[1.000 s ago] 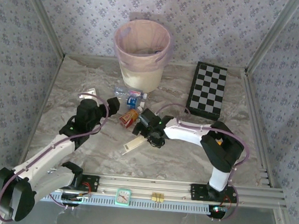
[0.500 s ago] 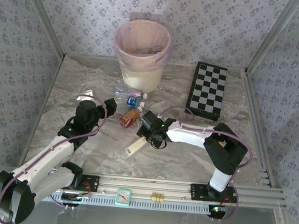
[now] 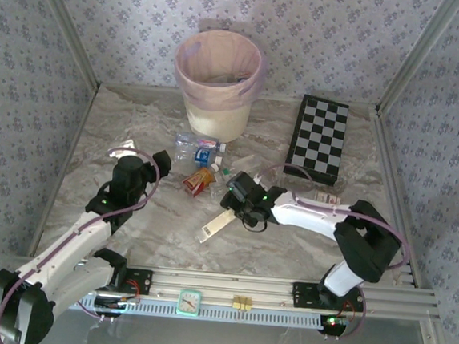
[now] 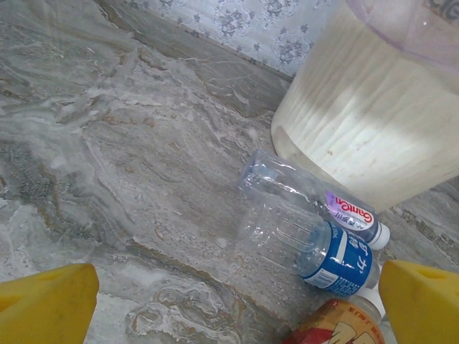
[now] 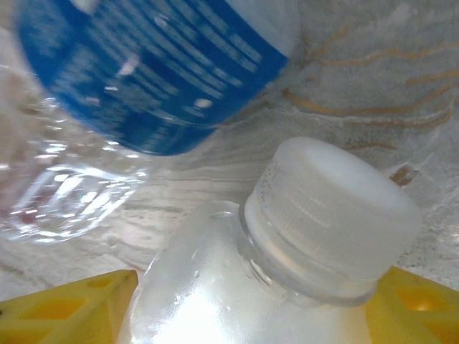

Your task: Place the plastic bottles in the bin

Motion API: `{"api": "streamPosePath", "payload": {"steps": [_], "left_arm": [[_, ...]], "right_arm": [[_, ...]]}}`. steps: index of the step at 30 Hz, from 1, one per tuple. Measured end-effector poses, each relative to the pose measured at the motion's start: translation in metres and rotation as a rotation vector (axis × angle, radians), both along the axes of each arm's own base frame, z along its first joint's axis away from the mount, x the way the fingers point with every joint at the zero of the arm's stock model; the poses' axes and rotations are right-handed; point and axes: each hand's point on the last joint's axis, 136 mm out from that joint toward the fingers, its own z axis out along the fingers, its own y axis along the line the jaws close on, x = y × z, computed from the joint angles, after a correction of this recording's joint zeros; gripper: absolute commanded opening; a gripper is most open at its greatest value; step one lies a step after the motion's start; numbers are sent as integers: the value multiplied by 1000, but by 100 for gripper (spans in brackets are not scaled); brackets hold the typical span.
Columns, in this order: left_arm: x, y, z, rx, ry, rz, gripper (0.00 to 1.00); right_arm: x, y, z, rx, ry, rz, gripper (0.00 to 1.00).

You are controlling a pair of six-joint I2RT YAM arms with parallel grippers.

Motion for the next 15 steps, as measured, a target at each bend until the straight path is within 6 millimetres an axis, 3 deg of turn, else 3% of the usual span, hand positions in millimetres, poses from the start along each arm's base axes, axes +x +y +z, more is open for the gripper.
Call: {"api": "streamPosePath", "payload": {"steps": [6,15], "left_arm": [[1,12,1,-5,-5,43,100],[0,22,-6,-17,15,82,100]], "right_arm": [[17,-13,51,47,-122,27,48],[78,-42,151,41,-371,51,48]]}}
